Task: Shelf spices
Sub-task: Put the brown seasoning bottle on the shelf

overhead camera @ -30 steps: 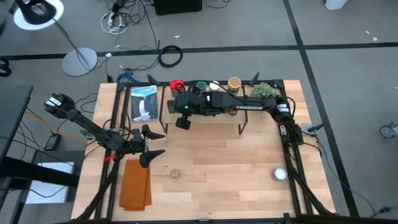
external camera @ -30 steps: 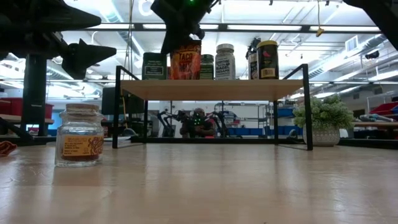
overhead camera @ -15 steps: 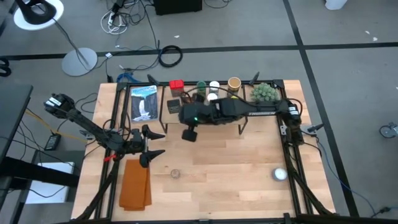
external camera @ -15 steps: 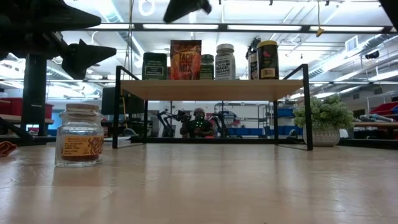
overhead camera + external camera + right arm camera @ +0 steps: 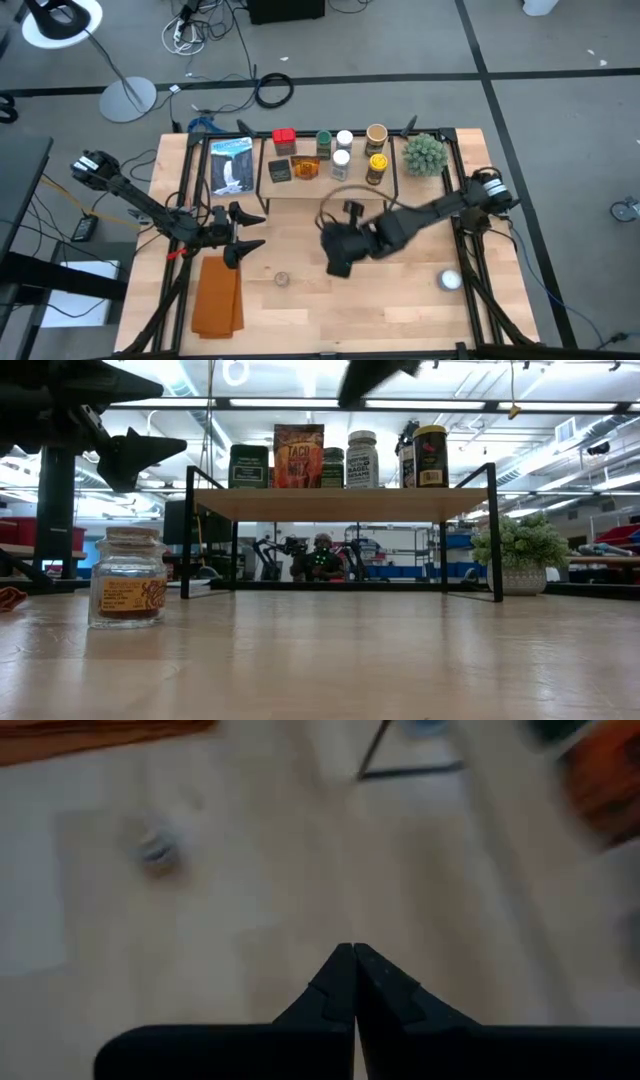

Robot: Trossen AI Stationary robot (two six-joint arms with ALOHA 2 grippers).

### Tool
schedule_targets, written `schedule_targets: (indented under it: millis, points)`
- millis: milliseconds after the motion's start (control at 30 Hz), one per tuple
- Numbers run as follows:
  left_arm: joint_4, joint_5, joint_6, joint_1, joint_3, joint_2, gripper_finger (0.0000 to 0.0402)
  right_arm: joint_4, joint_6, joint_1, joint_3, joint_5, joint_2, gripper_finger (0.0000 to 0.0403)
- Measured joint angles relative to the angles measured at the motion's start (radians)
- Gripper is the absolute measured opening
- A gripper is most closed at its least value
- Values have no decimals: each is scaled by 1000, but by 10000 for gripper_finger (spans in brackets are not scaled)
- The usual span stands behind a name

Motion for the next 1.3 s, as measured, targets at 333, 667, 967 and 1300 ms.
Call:
schedule_targets:
  millis: [333,667,967,1300]
  points:
    - [-3,5,-25,0,0,0,351,840,119,152,-679,-54,-229,0]
    - [-1,-1,-24,0,0,0,351,1275,-175,105,-826,-99,-31,9]
    - [-10,-3,-25,0,0,0,351,1712,-309,35,-783,-114,214,45]
    - [-40,-5,-23,0,0,0,351,1707,-350,1,-507,-225,429,173]
